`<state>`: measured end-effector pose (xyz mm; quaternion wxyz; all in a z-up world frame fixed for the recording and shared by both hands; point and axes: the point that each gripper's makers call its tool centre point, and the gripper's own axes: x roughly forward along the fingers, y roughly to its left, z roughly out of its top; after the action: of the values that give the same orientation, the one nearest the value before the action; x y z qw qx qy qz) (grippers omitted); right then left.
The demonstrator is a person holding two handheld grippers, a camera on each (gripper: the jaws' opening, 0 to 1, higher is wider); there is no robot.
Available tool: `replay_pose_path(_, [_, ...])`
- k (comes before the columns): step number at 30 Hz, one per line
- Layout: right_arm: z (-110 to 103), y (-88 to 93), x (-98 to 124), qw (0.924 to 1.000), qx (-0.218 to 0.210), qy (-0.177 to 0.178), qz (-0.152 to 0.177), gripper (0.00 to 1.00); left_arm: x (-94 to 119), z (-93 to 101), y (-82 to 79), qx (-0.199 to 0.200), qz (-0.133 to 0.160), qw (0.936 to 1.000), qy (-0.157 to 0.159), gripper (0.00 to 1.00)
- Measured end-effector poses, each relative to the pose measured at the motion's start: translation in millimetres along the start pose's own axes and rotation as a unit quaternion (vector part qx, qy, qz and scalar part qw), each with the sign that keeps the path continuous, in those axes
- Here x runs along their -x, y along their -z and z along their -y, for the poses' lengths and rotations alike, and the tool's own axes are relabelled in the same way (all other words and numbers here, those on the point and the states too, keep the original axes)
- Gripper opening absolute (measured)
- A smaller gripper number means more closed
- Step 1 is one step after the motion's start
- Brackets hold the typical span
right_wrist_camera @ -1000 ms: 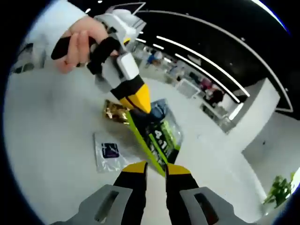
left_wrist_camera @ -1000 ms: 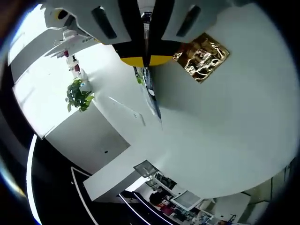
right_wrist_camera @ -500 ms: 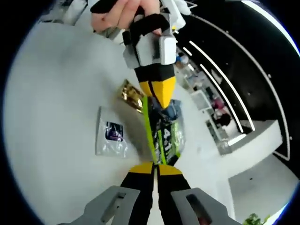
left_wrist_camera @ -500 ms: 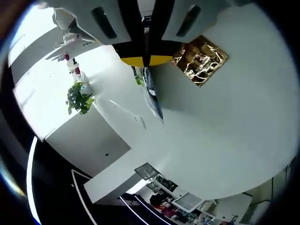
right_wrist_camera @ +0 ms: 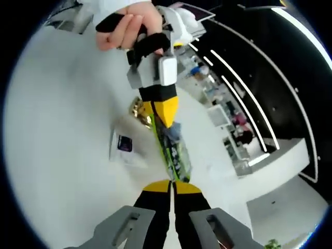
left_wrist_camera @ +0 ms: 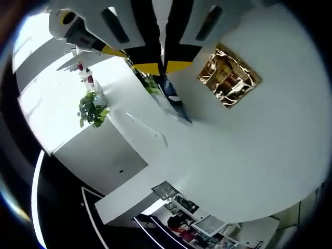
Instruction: Arrange the skincare products in the storage area until every visible bottle or jar stands upright without overlapping.
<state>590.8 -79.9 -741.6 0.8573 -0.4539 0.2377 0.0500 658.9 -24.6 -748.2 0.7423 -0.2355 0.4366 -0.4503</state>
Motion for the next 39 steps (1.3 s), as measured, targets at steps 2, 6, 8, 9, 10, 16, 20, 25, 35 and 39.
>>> replay_pose_path(2, [1,2.3,5,1.0000,0.005,0.002,-0.003,0.00,0,3.7,6.8,0.006,-0.003,1.0000,0.007,0.00])
replay_pose_path(6, [4,6.0,16,0.9999,0.011,0.003,-0.005,0.00,-1,6.4,21.9,0.012,-0.013,0.9998,0.012,0.00])
replay_pose_path(8, [5,6.6,21,0.9999,0.015,0.006,-0.006,0.00,-2,8.5,27.6,0.015,-0.015,0.9997,0.015,0.00])
replay_pose_path(9, [6,7.0,24,0.9998,0.019,0.006,-0.007,0.00,-1,9.6,28.9,0.019,-0.014,0.9995,0.018,0.00])
replay_pose_path(10, [6,7.2,26,0.9997,0.021,0.006,-0.007,0.00,-1,11.0,30.5,0.024,-0.014,0.9994,0.021,0.00])
replay_pose_path(16, [10,1.5,36,0.9986,0.052,0.013,0.002,0.00,-1,15.5,39.0,0.025,-0.021,0.9991,0.026,0.00])
replay_pose_path(20, [11,-4.4,43,0.9978,0.064,0.013,0.011,0.00,-2,15.3,47.6,0.027,-0.026,0.9990,0.025,0.00])
replay_pose_path(25, [4,-1.6,53,0.9966,0.082,0.005,0.013,0.00,-4,16.8,58.2,0.030,-0.033,0.9987,0.026,0.00])
replay_pose_path(35, [-10,7.8,69,0.9963,0.084,-0.012,0.011,0.00,-11,19.1,83.6,0.032,-0.050,0.9980,0.023,0.00])
replay_pose_path(39, [-16,9.9,74,0.9961,0.085,-0.017,0.011,0.00,-10,19.3,89.2,0.029,-0.053,0.9980,0.020,0.00])
